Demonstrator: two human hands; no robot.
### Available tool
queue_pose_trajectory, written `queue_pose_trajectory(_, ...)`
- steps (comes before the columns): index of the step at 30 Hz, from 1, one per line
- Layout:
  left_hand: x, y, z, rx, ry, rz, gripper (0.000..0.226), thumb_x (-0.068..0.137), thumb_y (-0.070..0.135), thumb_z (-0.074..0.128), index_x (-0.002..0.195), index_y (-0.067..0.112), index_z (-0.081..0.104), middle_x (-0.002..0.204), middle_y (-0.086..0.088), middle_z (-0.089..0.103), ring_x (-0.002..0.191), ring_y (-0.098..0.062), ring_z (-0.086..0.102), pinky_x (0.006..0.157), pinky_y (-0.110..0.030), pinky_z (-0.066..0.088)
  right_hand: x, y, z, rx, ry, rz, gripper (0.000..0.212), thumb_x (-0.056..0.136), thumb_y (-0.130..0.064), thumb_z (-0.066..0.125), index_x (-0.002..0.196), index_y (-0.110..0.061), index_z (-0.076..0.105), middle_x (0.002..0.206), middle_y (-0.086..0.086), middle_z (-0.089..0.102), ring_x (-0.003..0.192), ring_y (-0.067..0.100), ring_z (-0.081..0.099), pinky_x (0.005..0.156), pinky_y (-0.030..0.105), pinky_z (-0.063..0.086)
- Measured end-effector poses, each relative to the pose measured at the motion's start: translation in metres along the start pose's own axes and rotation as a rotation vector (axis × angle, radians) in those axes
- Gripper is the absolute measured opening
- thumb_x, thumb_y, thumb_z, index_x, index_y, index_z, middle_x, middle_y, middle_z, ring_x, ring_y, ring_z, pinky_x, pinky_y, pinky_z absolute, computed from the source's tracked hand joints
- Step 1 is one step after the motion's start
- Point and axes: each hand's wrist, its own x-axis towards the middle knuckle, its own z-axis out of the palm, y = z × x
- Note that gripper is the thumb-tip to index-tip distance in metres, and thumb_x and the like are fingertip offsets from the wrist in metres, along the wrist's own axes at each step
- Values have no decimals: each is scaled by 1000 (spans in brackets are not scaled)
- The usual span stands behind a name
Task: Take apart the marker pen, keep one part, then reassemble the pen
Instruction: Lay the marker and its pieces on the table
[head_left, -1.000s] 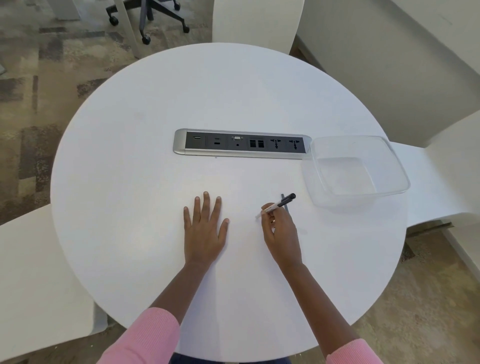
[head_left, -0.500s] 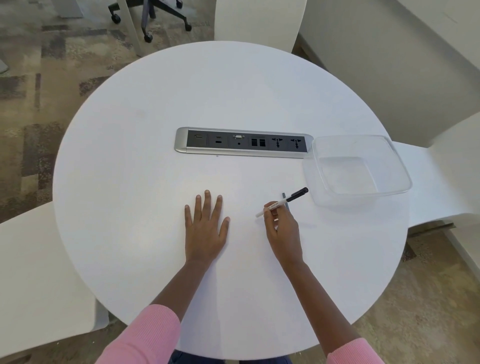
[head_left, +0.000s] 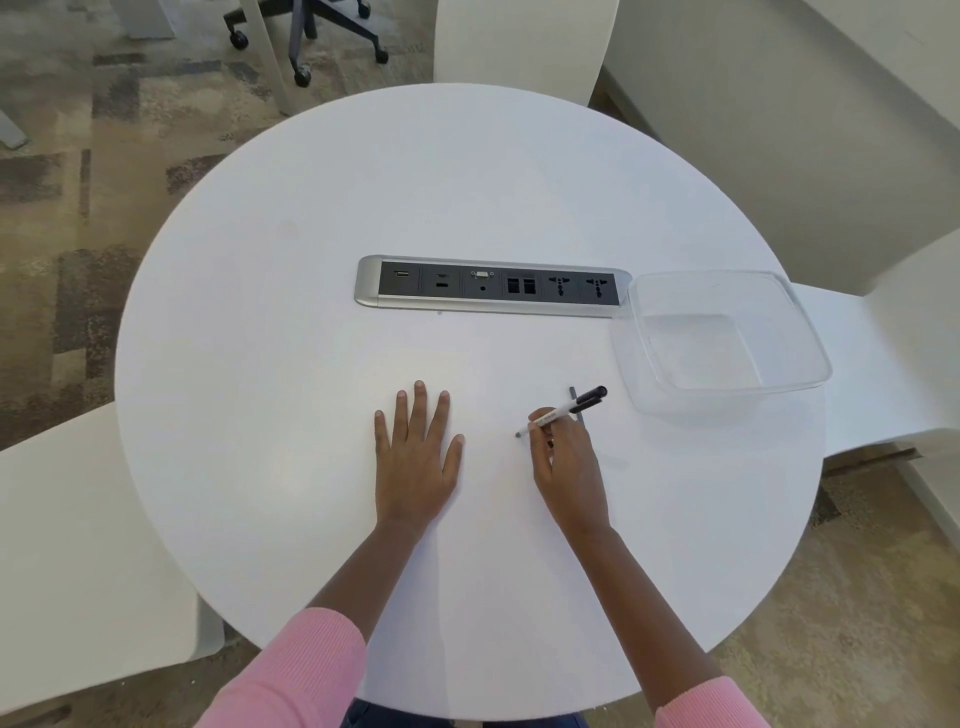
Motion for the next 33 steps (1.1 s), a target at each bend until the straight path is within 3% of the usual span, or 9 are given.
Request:
queue_pose_trajectory(3, 0, 0, 0, -5, 6, 7, 55, 90, 39, 28, 139, 15, 38, 145, -16, 41, 131, -36, 42, 109, -50, 18, -1, -6, -2, 41, 43, -34, 23, 91, -23, 41, 98, -7, 56, 85, -10, 53, 81, 11, 48, 69, 29, 48)
queue_pose_trajectory(6, 0, 0, 0, 4, 3, 5, 55, 90, 38, 29, 138, 15, 39, 144, -16, 42, 130, -35, 43, 109, -52, 23, 0, -10, -5, 54, 74, -50, 35, 89, -37, 32, 96, -11, 55, 84, -7, 58, 81, 8, 47, 68, 26, 48)
queue_pose_trajectory(10, 1, 0, 0, -4, 9, 9, 55, 90, 38, 30, 137, 14, 41, 144, -17, 42, 130, -36, 43, 107, -49, 16, 8, -18, -15, 83, 87, -60, 35, 88, -41, 30, 94, -14, 52, 82, 2, 66, 78, 14, 50, 68, 25, 44)
queue_pose_trajectory(12, 1, 0, 0, 3, 9, 12, 55, 90, 38, 30, 137, 13, 42, 143, -17, 43, 129, -36, 44, 106, -49, 16, 15, -26, -22, 120, 85, -65, 37, 88, -42, 30, 93, -13, 52, 79, -3, 63, 78, 18, 52, 66, 26, 45)
queue_pose_trajectory(15, 1, 0, 0, 5, 12, 12, 55, 90, 38, 30, 137, 13, 43, 143, -17, 43, 129, -36, 44, 106, -49, 16, 26, -38, -31, 165, 69, -91, 30, 91, -36, 34, 89, -12, 51, 74, -13, 56, 76, 18, 53, 65, 23, 44)
queue_pose_trajectory(20, 1, 0, 0, -9, 21, 9, 54, 89, 37, 31, 136, 13, 43, 142, -18, 44, 128, -37, 45, 106, -48, 16, 39, -45, -35, 175, 65, -33, 17, 94, -18, 43, 87, -6, 52, 84, 9, 62, 76, 14, 51, 64, 7, 40)
queue_pose_trajectory(26, 0, 0, 2, -16, 22, 6, 54, 90, 38, 31, 138, 14, 41, 144, -17, 42, 130, -37, 43, 107, -49, 16, 33, -34, -28, 61, -81, 147, 15, 90, -13, 50, 101, -4, 55, 64, 4, 54, 65, 20, 50, 63, 27, 38)
queue_pose_trajectory(30, 0, 0, 1, -10, 28, 9, 54, 90, 38, 31, 138, 14, 41, 144, -17, 42, 130, -36, 43, 109, -52, 24, 20, -20, -11, -88, -181, 239, 20, 88, -11, 49, 105, -2, 53, 82, 20, 63, 82, 34, 57, 70, 35, 43)
queue_pose_trajectory(33, 0, 0, 1, -17, 22, 13, 55, 90, 38, 30, 138, 14, 40, 145, -17, 41, 131, -36, 42, 108, -50, 18, 13, -16, -2, -130, -233, 283, 18, 87, -9, 47, 102, 1, 51, 85, 20, 60, 88, 36, 56, 73, 38, 43)
